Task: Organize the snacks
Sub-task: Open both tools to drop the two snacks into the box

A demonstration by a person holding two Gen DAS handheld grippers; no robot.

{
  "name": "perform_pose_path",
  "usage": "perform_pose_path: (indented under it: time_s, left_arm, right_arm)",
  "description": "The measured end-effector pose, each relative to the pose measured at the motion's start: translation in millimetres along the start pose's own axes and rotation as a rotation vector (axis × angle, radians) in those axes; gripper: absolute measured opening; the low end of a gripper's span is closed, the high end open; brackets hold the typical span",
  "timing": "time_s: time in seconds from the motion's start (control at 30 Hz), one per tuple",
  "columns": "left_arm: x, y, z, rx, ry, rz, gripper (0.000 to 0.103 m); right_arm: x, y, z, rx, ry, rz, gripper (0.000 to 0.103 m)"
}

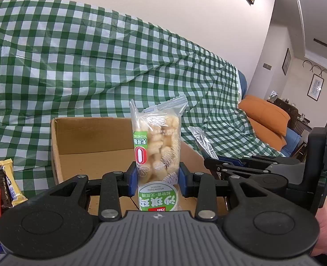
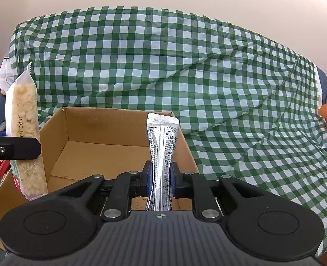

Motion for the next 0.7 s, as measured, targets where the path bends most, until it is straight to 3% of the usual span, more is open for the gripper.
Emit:
perform_pose_path:
  time_s: [0.7]
  left_arm:
    - [-6.7,0.1,-5.8,-0.002,0.011,-0.005,0.040]
  right_arm:
    - [2.1,0.1,1.3,-0.002,0.001,0.004,0.018]
Point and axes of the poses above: each gripper's, at about its wrist camera, not at the fingertips, and z roughly against the way its jaws point, x to its left, y to its underside, the point moved 10 cm from there along -z, roughly the way its jaws point, and after that the axes turned 2 degrees about -z, right-handed, at the moved point
